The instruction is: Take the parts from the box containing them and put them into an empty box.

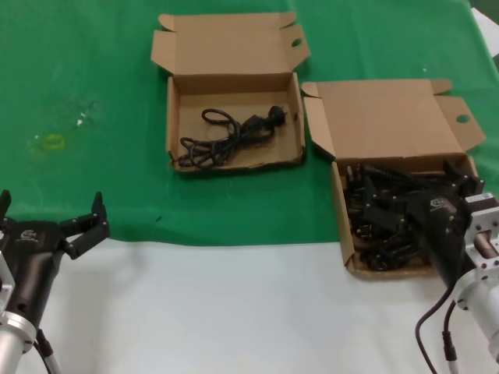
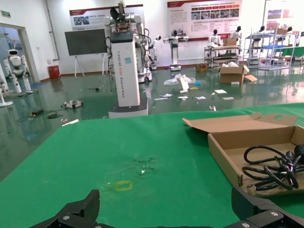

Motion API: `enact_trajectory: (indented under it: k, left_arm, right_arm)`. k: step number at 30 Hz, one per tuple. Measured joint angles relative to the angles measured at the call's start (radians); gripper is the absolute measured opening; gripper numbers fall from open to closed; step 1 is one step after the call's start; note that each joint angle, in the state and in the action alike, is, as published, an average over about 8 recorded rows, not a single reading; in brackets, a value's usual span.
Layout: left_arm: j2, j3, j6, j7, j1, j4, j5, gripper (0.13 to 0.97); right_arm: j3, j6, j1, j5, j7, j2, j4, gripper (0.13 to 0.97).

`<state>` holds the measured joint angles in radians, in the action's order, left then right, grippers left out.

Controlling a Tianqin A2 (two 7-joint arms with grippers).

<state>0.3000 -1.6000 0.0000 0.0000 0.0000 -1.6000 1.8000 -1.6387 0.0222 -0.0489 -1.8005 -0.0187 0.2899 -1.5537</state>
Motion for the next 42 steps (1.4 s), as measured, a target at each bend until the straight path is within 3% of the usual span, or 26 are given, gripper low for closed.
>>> enact_trajectory:
  k: [42]
  left_arm:
    - [0.000, 0.000, 0.000, 0.000, 0.000, 0.000, 0.000, 0.966]
  right_arm:
    - [0.000, 0.000, 0.000, 0.000, 0.000, 0.000, 0.000, 0.966]
